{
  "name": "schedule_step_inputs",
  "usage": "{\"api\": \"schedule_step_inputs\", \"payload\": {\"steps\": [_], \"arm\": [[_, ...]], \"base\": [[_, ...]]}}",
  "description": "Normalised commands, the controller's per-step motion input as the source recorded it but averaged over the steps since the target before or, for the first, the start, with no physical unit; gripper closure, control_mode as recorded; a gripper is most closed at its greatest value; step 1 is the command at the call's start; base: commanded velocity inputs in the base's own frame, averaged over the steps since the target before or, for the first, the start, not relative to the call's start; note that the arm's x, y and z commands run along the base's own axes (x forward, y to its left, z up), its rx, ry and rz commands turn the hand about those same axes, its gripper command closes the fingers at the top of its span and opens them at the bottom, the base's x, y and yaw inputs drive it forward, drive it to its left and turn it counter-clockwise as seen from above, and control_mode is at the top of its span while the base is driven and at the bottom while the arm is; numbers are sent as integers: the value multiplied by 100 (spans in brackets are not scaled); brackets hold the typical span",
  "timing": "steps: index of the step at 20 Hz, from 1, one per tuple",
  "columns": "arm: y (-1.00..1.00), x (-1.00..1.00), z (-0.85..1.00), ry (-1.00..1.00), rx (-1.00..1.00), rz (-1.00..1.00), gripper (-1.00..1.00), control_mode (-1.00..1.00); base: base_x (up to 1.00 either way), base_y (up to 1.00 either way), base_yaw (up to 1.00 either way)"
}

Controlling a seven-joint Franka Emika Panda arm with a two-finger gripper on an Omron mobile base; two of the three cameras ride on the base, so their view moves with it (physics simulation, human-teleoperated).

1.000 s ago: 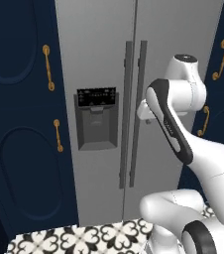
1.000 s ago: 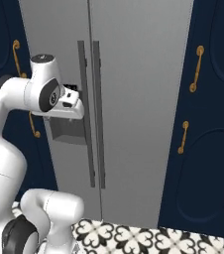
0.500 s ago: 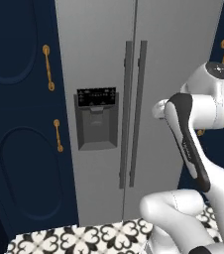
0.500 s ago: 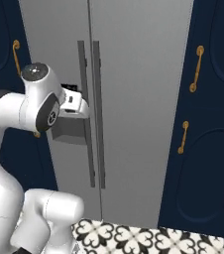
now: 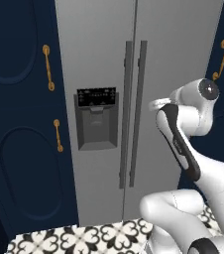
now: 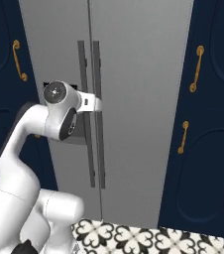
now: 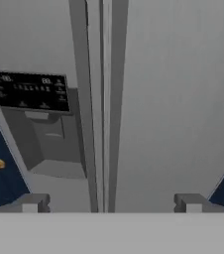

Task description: Grab a lemon wedge from the fridge and one ice cube from the ice bowl, and put them in the glass of lemonade.

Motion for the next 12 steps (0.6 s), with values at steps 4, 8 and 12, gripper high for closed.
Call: {"api": "schedule_step_inputs", "payload": {"steps": [4,8,12], "arm": [[24,99,-5,0,0,-6,-100,-100],[17,86,-2,5,-2,-4,-100,-100],[-6,61,-23,1,-1,0,-100,-100]], "base": [[0,0,0],[0,0,0],[0,0,0]]}}
